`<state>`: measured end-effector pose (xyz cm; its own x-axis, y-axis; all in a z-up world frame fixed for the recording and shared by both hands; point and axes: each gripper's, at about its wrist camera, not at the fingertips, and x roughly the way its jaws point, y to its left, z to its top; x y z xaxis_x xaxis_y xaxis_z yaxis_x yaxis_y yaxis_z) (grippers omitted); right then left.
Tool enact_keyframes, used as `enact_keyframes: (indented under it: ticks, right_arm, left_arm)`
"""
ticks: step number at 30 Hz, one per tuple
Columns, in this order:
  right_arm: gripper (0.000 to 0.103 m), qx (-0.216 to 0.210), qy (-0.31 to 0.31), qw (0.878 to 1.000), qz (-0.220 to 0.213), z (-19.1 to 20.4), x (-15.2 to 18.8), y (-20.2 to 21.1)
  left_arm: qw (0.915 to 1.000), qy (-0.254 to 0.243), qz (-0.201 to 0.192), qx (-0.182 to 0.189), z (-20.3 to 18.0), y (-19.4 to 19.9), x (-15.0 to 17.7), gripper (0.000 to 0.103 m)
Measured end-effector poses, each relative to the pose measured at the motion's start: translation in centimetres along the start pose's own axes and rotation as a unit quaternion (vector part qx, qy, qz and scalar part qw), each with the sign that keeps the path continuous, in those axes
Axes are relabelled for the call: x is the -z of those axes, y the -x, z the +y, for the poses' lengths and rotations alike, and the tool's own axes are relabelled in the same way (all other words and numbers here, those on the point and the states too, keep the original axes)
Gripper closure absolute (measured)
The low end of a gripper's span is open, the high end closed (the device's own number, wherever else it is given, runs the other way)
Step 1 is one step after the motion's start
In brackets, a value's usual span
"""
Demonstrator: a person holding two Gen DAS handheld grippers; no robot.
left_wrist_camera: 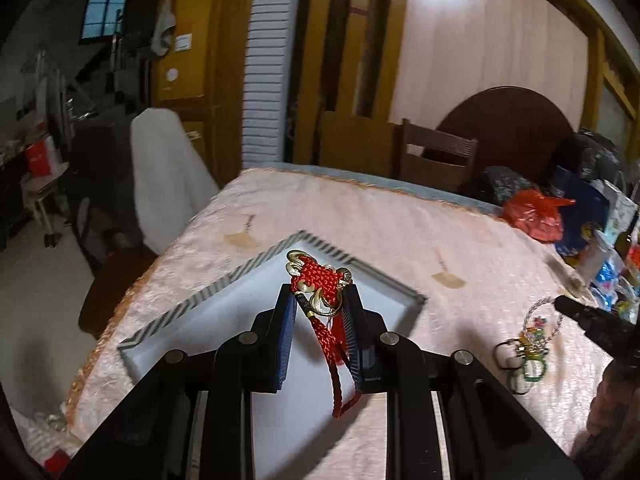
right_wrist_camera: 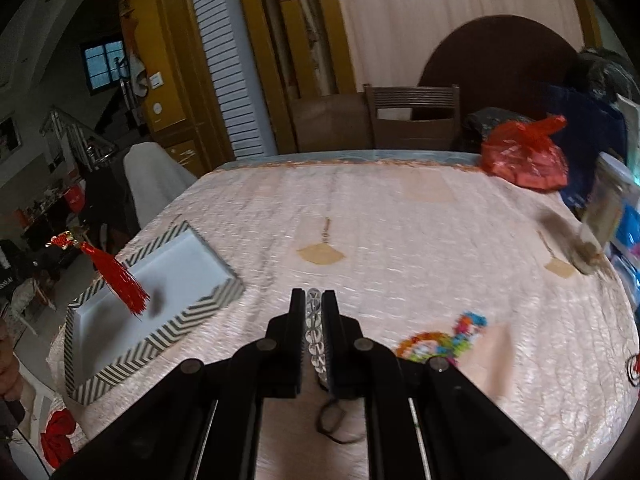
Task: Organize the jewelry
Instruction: 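Lower the tassel into the tray and open the left tool while the right releases the bracelet there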
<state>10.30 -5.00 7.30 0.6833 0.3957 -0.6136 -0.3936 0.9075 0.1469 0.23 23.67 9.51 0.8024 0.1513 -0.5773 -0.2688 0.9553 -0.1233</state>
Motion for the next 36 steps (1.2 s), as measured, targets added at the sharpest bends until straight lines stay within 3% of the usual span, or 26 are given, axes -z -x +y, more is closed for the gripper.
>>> enact_keyframes:
  ticks: [14,23,30,36]
  right_arm:
    - [0.095,-0.079,0.055,0.995,0.023,10.8,-3.2,-6.1]
    - [0.095,-0.119,0.077,0.988,0.055,16.2,-3.3,-11.0]
    - [0.095,-0.116,0.091,0.984,0.104,18.7,-1.8,-15.7]
    - [0.095,-0.116,0.088,0.982,0.123,19.0,0.1,-17.1]
  left_arm:
    - [0.9965,0.034,0.032,-0.070,6.0,-2.5,3.9,0.076]
    - [0.9928,0.038,0.057,-0.099,8.0,-4.0,6.4,0.076]
    - [0.9910,0.043,0.074,-0.103,8.2,-5.3,7.6,0.075]
    - [0.9899,0.050,0.081,-0.105,8.8,-5.7,8.1,0.075]
